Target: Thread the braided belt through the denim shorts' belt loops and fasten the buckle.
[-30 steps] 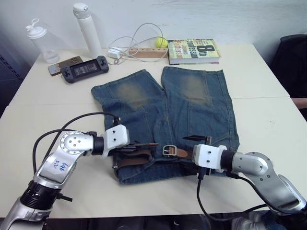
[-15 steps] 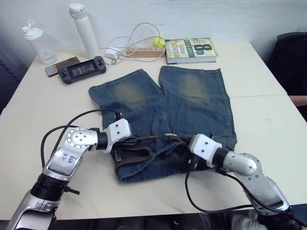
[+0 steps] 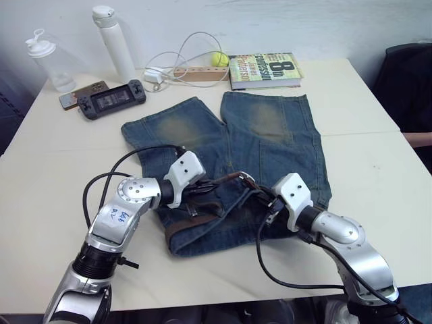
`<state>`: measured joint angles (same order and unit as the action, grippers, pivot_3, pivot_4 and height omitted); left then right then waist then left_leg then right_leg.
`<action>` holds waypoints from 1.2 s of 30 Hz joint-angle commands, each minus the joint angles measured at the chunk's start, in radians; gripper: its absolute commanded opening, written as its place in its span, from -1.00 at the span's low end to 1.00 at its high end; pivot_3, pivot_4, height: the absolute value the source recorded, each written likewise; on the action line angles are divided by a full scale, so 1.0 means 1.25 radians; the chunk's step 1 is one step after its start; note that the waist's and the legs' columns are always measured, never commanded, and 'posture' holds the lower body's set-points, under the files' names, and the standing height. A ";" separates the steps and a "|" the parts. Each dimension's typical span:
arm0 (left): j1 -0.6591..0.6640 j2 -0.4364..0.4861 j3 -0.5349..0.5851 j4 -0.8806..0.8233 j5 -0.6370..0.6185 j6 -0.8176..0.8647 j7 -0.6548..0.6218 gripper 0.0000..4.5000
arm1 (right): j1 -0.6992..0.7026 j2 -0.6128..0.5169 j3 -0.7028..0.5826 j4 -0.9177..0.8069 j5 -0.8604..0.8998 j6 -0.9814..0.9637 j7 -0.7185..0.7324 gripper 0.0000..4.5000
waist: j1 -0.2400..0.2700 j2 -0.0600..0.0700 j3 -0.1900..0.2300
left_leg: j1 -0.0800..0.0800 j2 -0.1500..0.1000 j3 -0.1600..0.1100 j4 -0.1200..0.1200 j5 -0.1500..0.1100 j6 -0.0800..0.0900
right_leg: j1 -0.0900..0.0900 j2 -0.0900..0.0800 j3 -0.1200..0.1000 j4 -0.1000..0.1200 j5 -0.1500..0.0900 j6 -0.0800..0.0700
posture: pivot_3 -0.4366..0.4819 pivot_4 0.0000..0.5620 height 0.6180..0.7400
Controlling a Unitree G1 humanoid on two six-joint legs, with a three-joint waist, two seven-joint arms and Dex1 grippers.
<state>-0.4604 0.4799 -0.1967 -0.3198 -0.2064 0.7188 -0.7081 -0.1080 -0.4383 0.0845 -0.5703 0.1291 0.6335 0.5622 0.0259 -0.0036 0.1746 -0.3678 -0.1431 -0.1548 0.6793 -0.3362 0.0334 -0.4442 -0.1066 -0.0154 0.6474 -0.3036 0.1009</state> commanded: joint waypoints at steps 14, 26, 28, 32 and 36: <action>-0.033 0.000 -0.044 -0.040 0.010 0.058 0.039 -1.00 | -0.012 0.002 0.007 -0.045 0.009 -0.024 -0.035 -0.97 | 0.000 0.000 0.000 | 0.000 0.000 0.000 0.000 0.000 0.000 | 0.000 0.000 0.000 0.000 0.000 0.000 | -0.05 -0.47 1.00; -0.039 0.030 -0.024 -0.072 -0.012 0.088 0.031 -1.00 | -0.008 -0.014 -0.031 -0.035 0.008 -0.014 -0.057 -0.97 | 0.001 0.000 0.000 | 0.000 0.000 0.000 0.000 0.000 0.000 | 0.000 0.000 0.001 0.000 0.000 0.000 | -0.05 -0.47 1.00; -0.041 0.026 -0.024 -0.073 -0.013 0.088 0.035 -1.00 | -0.012 -0.019 -0.030 -0.033 0.011 -0.016 -0.050 -0.97 | 0.001 0.000 0.000 | 0.000 0.000 0.000 0.000 0.000 0.000 | 0.000 0.000 0.001 0.000 0.000 0.000 | -0.05 -0.47 1.00; -0.047 0.019 -0.027 -0.067 -0.006 0.084 0.045 -1.00 | -0.020 -0.029 -0.026 -0.030 0.016 -0.024 -0.042 -0.97 | 0.000 0.000 0.000 | 0.000 0.000 0.000 0.000 0.000 0.000 | 0.000 0.000 0.001 0.000 0.000 0.000 | -0.05 -0.47 1.00; -0.049 0.017 -0.045 -0.042 0.024 0.053 0.065 -1.00 | -0.026 -0.032 -0.023 -0.035 0.022 -0.027 -0.039 -0.97 | 0.001 0.000 0.000 | 0.000 0.000 0.001 0.000 0.000 0.000 | 0.000 0.000 0.001 0.000 0.000 0.000 | -0.05 -0.47 1.00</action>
<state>-0.5013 0.5060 -0.2483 -0.3711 -0.1952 0.8157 -0.6419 -0.1281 -0.4699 0.0767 -0.5739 0.1476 0.6288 0.5137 0.0266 -0.0037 0.1745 -0.3679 -0.1431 -0.1542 0.6798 -0.3363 0.0334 -0.4444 -0.1066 -0.0146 0.6475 -0.3035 0.1011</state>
